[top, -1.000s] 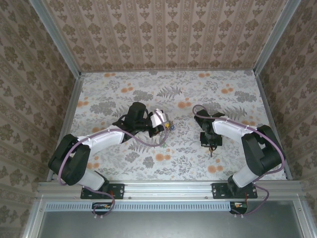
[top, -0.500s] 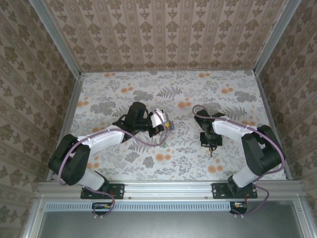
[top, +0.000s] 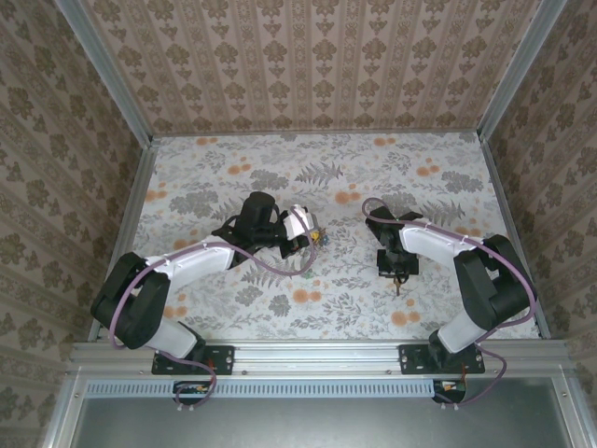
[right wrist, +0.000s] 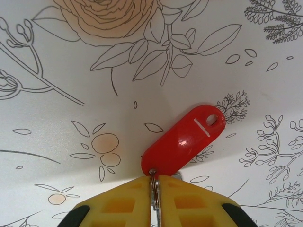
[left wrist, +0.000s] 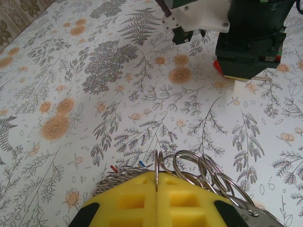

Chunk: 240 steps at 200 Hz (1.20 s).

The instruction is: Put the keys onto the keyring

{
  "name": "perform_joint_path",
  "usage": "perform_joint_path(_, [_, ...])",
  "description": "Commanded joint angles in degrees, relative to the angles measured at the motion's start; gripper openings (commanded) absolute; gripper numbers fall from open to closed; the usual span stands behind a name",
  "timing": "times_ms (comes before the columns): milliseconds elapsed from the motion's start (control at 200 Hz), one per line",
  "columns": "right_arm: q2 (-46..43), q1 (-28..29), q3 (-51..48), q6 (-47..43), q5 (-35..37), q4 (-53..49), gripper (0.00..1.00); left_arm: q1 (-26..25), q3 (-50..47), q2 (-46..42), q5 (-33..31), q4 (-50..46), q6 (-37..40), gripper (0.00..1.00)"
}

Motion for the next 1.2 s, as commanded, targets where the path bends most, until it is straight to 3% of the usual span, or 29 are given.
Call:
perform_joint_path(0, [-0.23, 0.37, 1.73, -0.57, 0.44, -2.73, 0.11, 0.53, 1.86, -0.44, 1.72, 0.69, 1.27, 0.00])
perform_joint_path(80, [-0.65, 0.45, 1.78, -0.73, 0.36, -2.77, 0.04, 0.55, 1.88, -0.37, 1.77, 0.69, 1.26, 0.00])
perform_joint_path(295, [-8.04, 0.71, 2.09, -4.45, -2.09, 0.65, 0.04, 0.65, 1.71, -0.33, 2.54, 0.78, 0.58, 0.00])
perform_joint_path(545, [-28.68, 0.58, -9.33, -24.41, -26.78, 29.19, 0.00, 0.75, 2.79, 0.78, 7.91, -1.01, 0.70, 0.00])
perform_joint_path(775, [-35.09, 0.36, -14.16, -37.79, -42.58, 42.14, 0.00, 0.62, 3.98, 1.27, 11.44, -3.28, 1.62, 0.00])
perform_joint_path(930, [-34.65, 0.36, -14.28, -42.37, -46.43, 43.49, 0.00, 0.61, 5.04, 1.75, 13.81, -5.31, 2.45, 0.00])
perform_joint_path(1195, [-32.75, 1.53, -13.85, -47.27, -45.95, 46.88, 0.00, 0.05, 5.56, 2.10, 15.26, -6.35, 2.90, 0.00])
